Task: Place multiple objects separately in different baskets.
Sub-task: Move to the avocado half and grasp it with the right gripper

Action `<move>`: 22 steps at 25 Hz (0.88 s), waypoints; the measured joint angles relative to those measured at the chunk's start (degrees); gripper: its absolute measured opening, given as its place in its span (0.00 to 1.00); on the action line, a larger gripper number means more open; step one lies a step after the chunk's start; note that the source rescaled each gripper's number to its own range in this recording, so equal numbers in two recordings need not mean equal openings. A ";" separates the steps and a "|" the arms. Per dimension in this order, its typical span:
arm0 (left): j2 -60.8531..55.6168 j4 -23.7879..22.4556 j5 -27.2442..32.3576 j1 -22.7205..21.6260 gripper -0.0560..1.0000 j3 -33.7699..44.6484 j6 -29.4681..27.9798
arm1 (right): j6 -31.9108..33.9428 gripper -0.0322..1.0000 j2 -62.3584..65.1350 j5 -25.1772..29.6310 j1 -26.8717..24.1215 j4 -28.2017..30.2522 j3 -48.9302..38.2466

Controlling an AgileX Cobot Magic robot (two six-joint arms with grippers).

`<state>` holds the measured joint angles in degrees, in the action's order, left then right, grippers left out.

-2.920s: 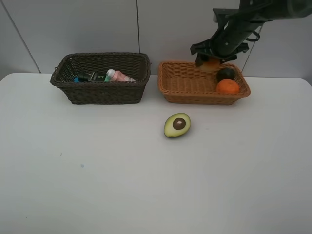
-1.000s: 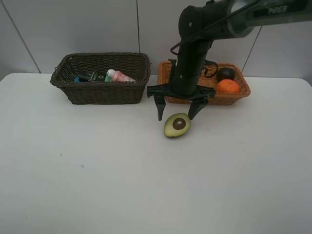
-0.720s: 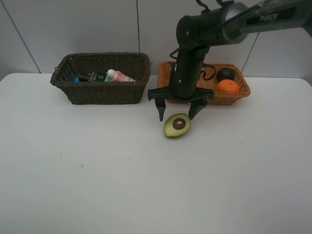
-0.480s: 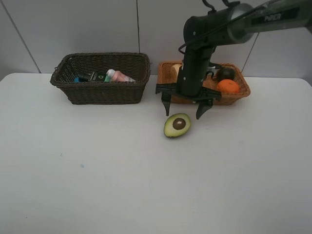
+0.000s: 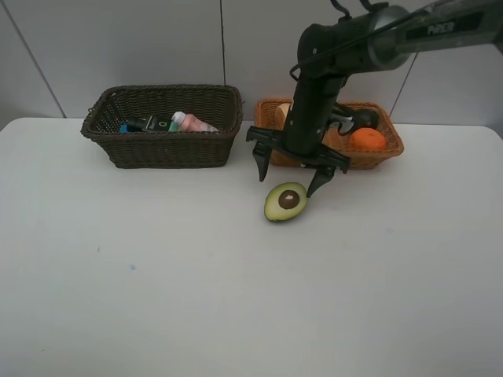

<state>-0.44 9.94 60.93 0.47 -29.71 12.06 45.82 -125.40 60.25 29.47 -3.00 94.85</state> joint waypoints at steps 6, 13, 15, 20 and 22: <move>0.00 0.00 0.00 0.00 0.89 0.00 0.00 | 1.03 1.00 0.00 1.09 0.00 2.27 -1.00; 0.00 0.00 0.00 0.00 0.89 0.00 0.00 | 1.52 1.00 -0.05 -4.71 0.06 1.09 -5.13; 0.00 0.00 0.00 0.00 0.89 0.00 0.00 | 1.52 1.00 -0.05 -6.78 0.11 0.20 -5.17; 0.00 0.00 0.00 0.00 0.89 0.00 0.00 | 1.52 1.00 -0.05 -8.57 0.11 -0.14 -5.17; 0.00 0.00 0.00 0.00 0.89 0.00 0.00 | 1.52 1.00 -0.05 -8.73 0.11 -0.14 -5.17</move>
<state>-0.44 9.94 60.93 0.47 -29.71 12.06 47.34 -125.45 51.52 29.57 -3.14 89.68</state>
